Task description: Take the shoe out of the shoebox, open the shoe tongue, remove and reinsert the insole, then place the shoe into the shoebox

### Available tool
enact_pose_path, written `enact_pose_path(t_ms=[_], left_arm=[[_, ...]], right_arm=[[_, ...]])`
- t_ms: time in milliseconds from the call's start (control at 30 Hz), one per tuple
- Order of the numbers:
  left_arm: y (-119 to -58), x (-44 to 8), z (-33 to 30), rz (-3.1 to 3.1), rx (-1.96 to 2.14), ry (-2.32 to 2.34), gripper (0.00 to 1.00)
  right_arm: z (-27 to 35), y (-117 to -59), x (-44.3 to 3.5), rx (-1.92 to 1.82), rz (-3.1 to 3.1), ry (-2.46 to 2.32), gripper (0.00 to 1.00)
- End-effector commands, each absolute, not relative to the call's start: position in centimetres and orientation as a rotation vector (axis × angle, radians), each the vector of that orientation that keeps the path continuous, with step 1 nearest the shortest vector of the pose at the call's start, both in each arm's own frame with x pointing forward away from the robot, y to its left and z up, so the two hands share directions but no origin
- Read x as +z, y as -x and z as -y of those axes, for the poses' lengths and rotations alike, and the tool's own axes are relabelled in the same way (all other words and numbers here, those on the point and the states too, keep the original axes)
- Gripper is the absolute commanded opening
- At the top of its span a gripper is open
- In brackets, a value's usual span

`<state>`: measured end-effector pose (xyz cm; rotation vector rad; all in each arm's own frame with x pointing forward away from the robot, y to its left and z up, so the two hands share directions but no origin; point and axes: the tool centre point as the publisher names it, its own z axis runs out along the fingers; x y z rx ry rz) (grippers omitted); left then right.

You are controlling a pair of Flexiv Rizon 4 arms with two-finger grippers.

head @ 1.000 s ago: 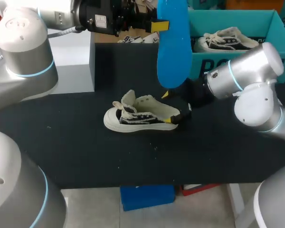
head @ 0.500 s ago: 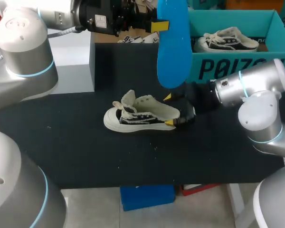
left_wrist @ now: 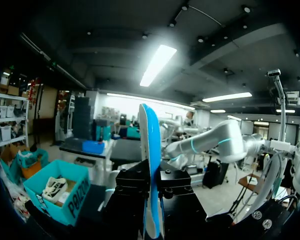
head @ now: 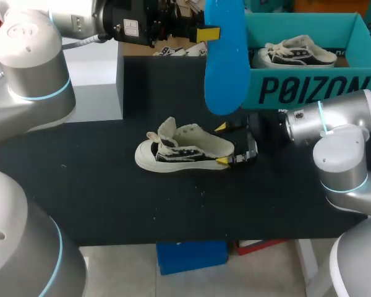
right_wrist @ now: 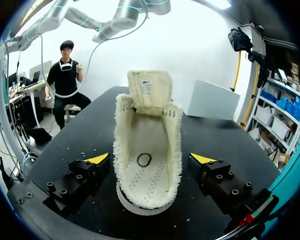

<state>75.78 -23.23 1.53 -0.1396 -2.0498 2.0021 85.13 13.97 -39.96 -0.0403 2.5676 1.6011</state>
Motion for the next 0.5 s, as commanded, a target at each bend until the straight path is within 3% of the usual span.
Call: enact_pose_path(t_ms=[33,500], left_arm=[[-75.7,1.5,23.3,2.052,2.002,0.139,0.0],[-75.7,1.5,23.3,2.052,2.002,0.139,0.0]], right_arm=[[-13.8,-85.0,-39.8,1.582,-2.579,0.038,1.0],[-12.9,-85.6,-38.5,0.928,-2.991,0.042,1.0]])
